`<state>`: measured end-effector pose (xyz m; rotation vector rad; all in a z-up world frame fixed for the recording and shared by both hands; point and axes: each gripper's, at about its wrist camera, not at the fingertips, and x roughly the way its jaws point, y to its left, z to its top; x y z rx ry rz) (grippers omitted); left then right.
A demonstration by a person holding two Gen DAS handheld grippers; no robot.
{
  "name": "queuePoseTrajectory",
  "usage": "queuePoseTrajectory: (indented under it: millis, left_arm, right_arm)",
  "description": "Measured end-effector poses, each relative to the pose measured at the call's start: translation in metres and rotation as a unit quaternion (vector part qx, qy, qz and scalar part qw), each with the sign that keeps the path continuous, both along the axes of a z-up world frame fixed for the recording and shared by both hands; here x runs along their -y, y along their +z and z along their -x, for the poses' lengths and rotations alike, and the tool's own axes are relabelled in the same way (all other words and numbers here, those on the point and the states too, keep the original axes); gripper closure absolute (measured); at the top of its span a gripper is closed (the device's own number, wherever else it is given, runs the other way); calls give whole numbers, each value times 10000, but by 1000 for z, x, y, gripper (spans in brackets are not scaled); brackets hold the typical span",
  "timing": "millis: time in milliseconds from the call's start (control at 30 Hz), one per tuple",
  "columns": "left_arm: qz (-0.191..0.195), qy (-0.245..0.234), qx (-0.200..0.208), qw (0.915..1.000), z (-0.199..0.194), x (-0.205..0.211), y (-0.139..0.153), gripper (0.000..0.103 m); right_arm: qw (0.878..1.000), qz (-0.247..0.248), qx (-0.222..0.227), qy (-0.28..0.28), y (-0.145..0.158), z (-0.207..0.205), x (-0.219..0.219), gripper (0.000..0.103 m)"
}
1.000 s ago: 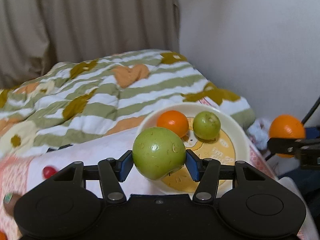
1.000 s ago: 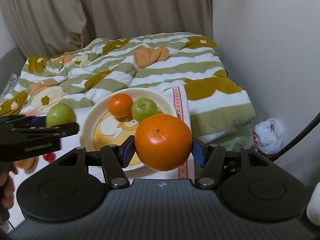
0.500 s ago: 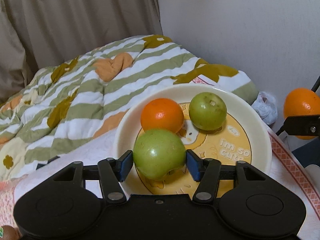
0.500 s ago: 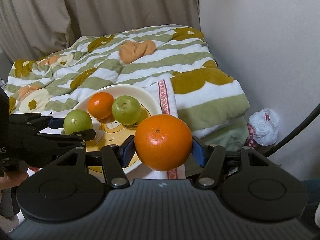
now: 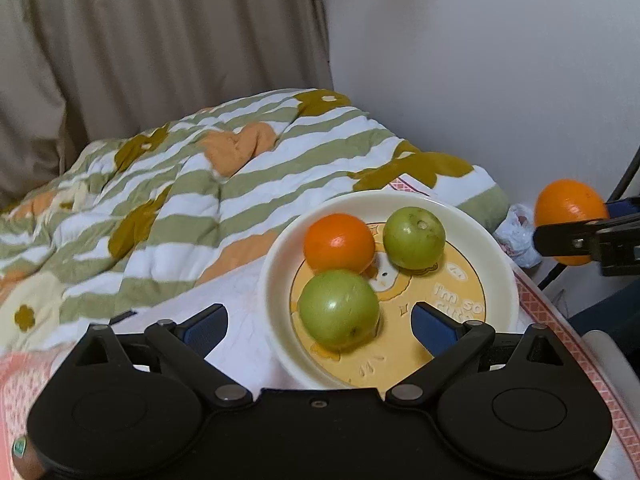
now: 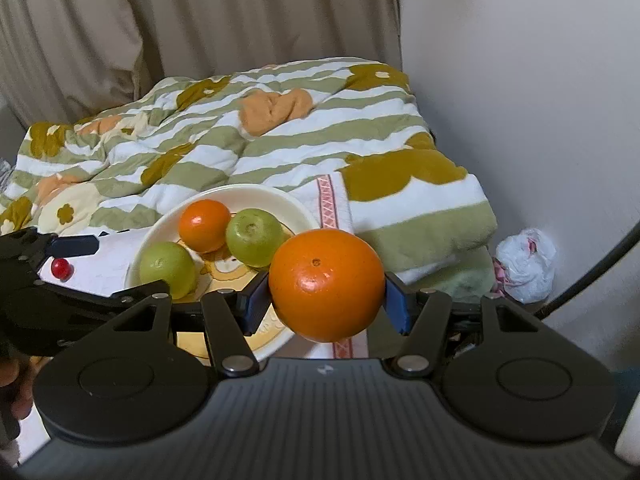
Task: Organize fruits
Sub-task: 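Lift both fruits to the cream bowl and release them inside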
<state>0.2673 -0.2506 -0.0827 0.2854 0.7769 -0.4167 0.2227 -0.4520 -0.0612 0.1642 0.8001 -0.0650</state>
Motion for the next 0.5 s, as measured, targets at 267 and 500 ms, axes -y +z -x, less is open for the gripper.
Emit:
queuePoseTrajectory:
  millis: [267, 500]
  left_arm:
    - [370, 331, -70, 9987, 18, -23, 17, 3]
    - [401, 537, -80, 9977, 26, -32, 19, 3]
  right_arm:
    - [9988, 83, -112, 475, -9, -20, -26, 28]
    - [9959, 275, -253, 829, -33, -40, -47, 28]
